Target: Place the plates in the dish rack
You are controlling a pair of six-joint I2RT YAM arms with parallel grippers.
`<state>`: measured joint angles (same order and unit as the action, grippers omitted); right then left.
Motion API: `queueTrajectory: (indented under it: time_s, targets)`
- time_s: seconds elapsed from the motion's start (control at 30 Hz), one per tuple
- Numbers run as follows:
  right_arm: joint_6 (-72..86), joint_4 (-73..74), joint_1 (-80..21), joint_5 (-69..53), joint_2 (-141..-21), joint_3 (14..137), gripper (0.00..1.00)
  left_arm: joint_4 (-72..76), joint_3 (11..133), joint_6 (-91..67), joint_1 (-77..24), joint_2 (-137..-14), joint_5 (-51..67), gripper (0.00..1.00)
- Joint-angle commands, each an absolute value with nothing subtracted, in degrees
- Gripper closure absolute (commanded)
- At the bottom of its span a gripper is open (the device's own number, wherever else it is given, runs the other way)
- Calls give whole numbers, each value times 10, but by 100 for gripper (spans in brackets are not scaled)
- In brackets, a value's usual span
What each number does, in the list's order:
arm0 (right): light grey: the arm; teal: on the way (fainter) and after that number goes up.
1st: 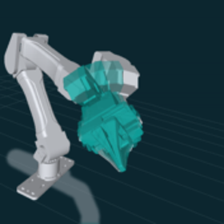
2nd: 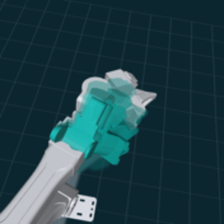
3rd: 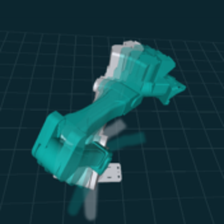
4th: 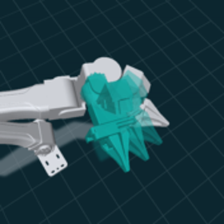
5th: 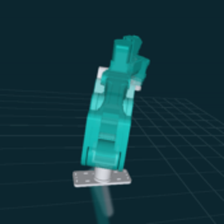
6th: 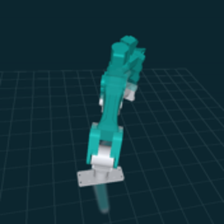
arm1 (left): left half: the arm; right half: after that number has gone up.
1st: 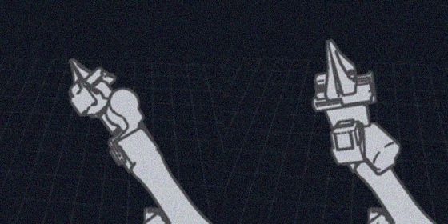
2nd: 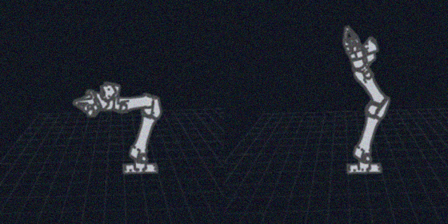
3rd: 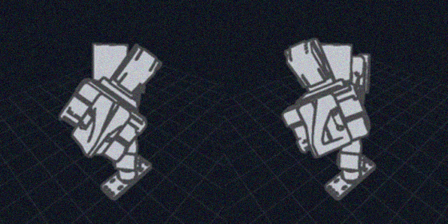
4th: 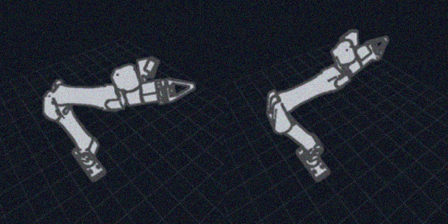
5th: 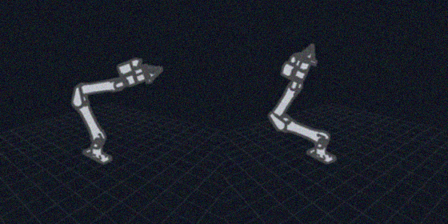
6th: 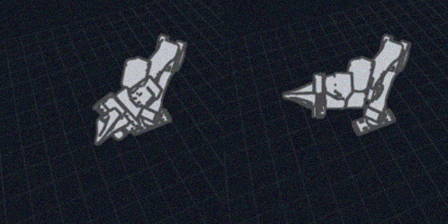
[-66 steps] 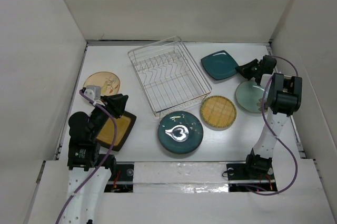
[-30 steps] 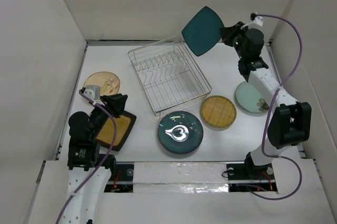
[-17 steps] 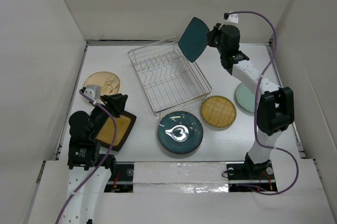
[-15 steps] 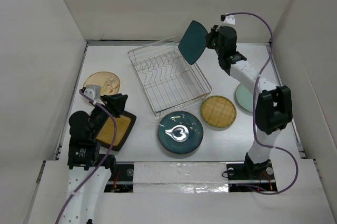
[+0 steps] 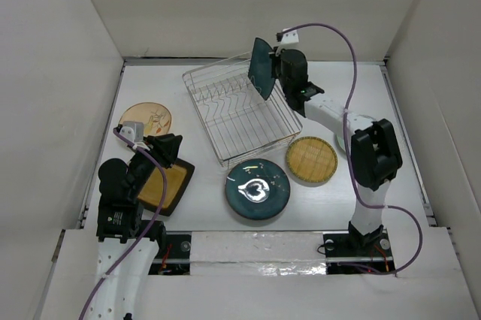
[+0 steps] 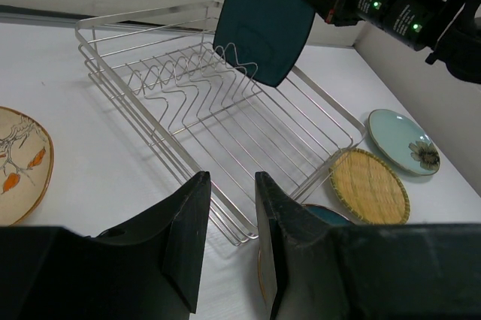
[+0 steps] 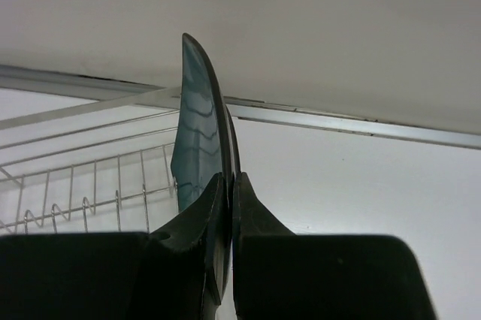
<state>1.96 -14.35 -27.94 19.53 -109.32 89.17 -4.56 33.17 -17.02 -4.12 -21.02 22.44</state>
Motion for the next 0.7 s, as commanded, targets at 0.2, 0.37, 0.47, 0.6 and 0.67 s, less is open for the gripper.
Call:
queueTrajectory:
  time_s: [0.2,0.37,0.47,0.6,0.67]
  targets:
    - [-223,-501,-388,406,-1138,822,99,-27,341,-168,-44,-213,230,73]
    - [-199,-498,-396,432,-1142,802,89,-27,340,-168,-44,-214,231,73]
    - [-152,-465,-396,439,-1116,795,57,-27,341,-169,-44,-212,231,72]
    - [-72,-382,-382,411,-1053,784,34,-26,340,-168,-44,-211,233,73]
    - [-26,-331,-367,380,-1023,782,27,-26,341,-169,-44,-210,232,73]
